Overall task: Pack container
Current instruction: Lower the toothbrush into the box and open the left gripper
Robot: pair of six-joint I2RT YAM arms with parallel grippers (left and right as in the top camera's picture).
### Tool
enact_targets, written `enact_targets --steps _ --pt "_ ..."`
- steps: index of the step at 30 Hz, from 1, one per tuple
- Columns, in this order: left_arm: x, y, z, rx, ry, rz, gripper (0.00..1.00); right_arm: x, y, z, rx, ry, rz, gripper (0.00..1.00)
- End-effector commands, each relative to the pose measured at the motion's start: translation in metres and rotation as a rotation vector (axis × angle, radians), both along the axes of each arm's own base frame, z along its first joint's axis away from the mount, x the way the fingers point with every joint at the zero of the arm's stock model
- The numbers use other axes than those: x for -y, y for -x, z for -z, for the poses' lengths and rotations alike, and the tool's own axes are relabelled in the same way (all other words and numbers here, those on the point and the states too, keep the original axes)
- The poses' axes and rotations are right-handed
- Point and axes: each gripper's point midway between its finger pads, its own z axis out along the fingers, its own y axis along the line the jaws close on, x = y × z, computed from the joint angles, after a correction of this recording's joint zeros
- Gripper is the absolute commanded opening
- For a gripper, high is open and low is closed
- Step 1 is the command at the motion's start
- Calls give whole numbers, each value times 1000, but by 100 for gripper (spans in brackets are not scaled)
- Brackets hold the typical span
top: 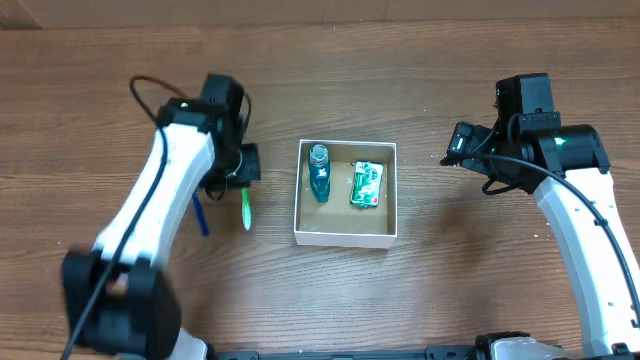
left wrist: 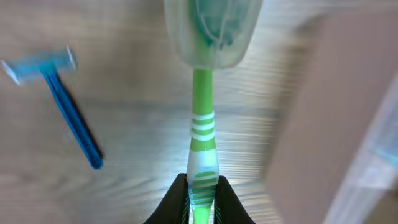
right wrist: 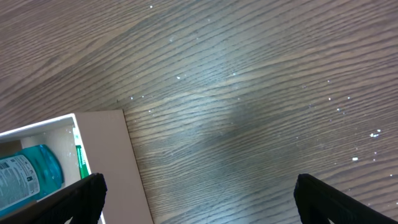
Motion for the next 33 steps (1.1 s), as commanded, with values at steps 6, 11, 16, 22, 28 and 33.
enact_targets --steps 6,11,16,22,28,33 --pt "128 49 -116 501 -108 955 4 33 -6 -3 29 -98 166 100" --pt "164 42 -69 415 -116 1082 4 61 2 -1 8 -133 263 100" --pt "176 38 5 213 -115 1110 4 61 2 -1 8 -128 249 100" --pt "180 45 39 100 -79 1055 24 61 3 -1 7 -127 249 100" --pt "184 49 -44 143 -67 946 44 61 3 0 4 -125 245 100" --pt "110 31 -157 403 -225 521 68 61 2 -1 8 -122 239 100"
